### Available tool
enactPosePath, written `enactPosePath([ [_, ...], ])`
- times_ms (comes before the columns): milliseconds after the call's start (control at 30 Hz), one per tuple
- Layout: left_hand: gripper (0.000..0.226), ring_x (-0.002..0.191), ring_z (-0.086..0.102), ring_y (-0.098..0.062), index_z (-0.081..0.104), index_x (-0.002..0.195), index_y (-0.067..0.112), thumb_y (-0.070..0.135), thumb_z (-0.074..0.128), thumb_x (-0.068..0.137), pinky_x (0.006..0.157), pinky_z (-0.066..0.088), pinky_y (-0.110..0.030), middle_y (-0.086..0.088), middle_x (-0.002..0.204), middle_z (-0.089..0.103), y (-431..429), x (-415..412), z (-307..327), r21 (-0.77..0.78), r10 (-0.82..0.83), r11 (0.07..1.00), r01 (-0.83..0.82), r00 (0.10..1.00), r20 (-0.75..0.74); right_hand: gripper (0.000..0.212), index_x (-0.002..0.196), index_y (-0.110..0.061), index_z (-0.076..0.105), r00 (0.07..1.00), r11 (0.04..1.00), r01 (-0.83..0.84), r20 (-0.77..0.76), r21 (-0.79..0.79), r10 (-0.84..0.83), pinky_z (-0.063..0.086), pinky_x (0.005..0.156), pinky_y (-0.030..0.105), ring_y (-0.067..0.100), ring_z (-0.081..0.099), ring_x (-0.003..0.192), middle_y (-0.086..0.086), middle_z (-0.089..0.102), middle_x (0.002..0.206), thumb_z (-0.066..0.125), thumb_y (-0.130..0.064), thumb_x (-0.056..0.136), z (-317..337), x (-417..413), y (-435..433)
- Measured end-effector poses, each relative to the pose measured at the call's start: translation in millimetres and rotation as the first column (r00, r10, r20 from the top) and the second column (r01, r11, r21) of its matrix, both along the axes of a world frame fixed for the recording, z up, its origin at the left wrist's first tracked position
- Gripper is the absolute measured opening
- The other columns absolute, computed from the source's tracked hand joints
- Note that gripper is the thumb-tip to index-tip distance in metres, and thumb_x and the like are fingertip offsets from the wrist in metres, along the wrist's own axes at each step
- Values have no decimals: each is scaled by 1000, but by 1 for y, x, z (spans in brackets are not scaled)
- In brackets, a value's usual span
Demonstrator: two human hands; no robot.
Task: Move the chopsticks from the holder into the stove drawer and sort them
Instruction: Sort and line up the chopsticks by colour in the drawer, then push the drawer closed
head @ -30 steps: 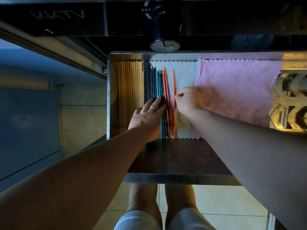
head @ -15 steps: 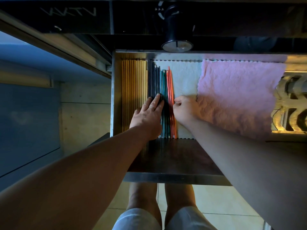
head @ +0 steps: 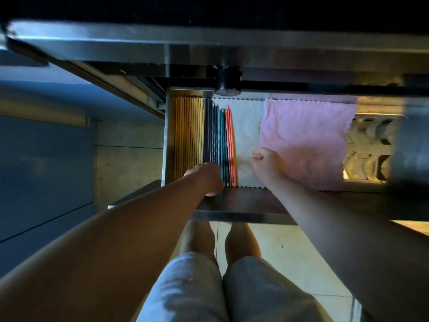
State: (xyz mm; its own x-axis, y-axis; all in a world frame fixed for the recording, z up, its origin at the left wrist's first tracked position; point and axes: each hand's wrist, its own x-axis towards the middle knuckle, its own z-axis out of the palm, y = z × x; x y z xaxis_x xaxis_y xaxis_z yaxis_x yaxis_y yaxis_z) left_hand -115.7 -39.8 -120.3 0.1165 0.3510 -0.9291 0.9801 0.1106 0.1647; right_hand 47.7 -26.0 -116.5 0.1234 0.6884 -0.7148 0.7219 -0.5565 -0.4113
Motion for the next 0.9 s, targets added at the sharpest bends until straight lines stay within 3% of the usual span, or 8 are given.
enactPosePath([
  [167, 53, 134, 40, -29, 41, 145, 24, 38, 53, 95, 104, 41, -51, -3, 151, 34, -23, 19, 74, 146, 103, 982, -117, 990, 98, 30, 121, -9, 62, 997, 993, -71, -30, 98, 75, 44, 91, 24, 25, 61, 113, 8, 66, 122, 53, -20, 95, 71, 19, -28],
  [333, 41, 124, 50, -21, 48, 139, 23, 34, 47, 99, 97, 45, -37, 1, 144, 44, -56, 34, 129, 267, 260, 907, -326, 932, 254, 26, 116, -7, 65, 990, 944, -132, -13, 301, 142, 45, 82, 21, 25, 65, 104, 12, 69, 112, 57, -13, 92, 131, 39, -62],
  [433, 35, 114, 57, -18, 56, 131, 21, 30, 49, 99, 92, 49, -31, 0, 132, 55, -77, 39, 152, 300, 307, 859, -415, 886, 348, 28, 116, -5, 65, 986, 930, -143, -27, 338, 162, 49, 83, 30, 29, 65, 100, 14, 68, 111, 58, -9, 89, 154, 52, -84],
  [633, 25, 93, 61, -14, 67, 116, 22, 24, 55, 94, 78, 44, -24, 2, 106, 68, -104, 43, 173, 175, 578, 743, -646, 752, 317, 24, 113, -9, 67, 994, 984, -47, -86, 172, 62, 45, 82, 25, 23, 65, 99, 7, 70, 106, 56, -13, 92, 165, 82, -117],
  [700, 24, 85, 59, -13, 69, 112, 20, 20, 57, 92, 74, 44, -24, -1, 99, 66, -106, 45, 174, 70, 717, 649, -757, 640, 278, 20, 106, -11, 70, 995, 996, 11, -104, 84, -2, 45, 82, 27, 22, 65, 97, 5, 71, 104, 55, -15, 92, 163, 92, -121],
  [800, 19, 81, 61, -18, 70, 107, 14, 21, 62, 91, 62, 46, -25, -8, 94, 65, -107, 50, 171, -108, 888, 453, -885, 436, 149, 17, 81, -19, 71, 965, 974, 208, -146, -92, -220, 47, 76, 31, 28, 66, 93, 8, 72, 94, 56, -15, 90, 157, 100, -121],
  [900, 26, 100, 65, -20, 66, 116, 15, 25, 63, 92, 71, 52, -33, -8, 112, 67, -105, 53, 166, -214, 939, 343, -915, 338, 57, 14, 84, -19, 66, 834, 847, 433, -219, -309, -506, 51, 79, 36, 24, 66, 96, 10, 70, 106, 55, -17, 93, 157, 101, -116],
])
